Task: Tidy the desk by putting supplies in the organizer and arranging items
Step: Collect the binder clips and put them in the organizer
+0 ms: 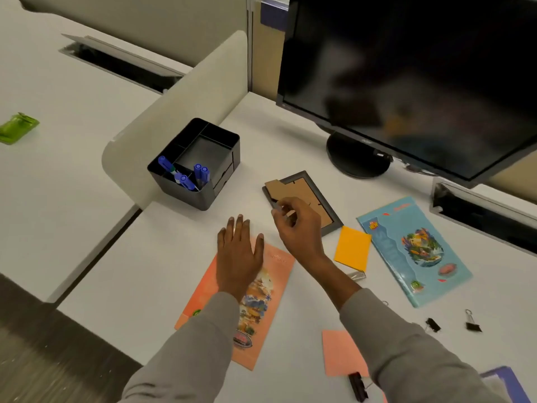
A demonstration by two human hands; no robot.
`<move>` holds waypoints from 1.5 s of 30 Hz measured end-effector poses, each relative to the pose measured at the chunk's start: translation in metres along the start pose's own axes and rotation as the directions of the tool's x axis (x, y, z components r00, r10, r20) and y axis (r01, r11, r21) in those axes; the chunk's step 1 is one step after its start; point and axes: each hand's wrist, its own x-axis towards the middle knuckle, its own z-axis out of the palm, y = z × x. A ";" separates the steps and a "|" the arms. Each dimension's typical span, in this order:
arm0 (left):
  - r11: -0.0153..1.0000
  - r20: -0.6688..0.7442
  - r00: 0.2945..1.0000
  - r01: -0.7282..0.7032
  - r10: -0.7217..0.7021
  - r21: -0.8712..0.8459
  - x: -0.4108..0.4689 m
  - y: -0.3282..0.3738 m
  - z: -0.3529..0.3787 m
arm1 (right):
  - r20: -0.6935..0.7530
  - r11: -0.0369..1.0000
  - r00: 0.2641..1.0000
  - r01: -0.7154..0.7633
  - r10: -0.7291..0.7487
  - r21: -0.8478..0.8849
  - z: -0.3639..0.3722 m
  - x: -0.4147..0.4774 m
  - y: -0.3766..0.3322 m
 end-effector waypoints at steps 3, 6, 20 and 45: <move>0.999 0.004 1.000 -0.021 0.021 0.030 -0.001 0.000 0.005 | -0.043 0.995 0.994 -0.097 0.097 0.010 -0.042 -0.016 0.027; 1.000 0.000 1.000 -0.025 0.025 0.002 0.002 -0.003 0.008 | -0.108 0.981 0.976 -0.192 0.190 -0.005 -0.083 -0.038 0.055; 0.923 -0.156 0.965 -0.248 0.210 -0.295 0.001 0.098 -0.017 | -0.372 0.924 0.865 -0.380 0.336 -0.049 -0.200 -0.144 0.118; 0.819 0.439 0.691 -0.491 0.574 -0.298 -0.134 0.195 0.050 | -0.286 0.814 0.827 -0.546 0.485 -0.199 -0.241 -0.251 0.138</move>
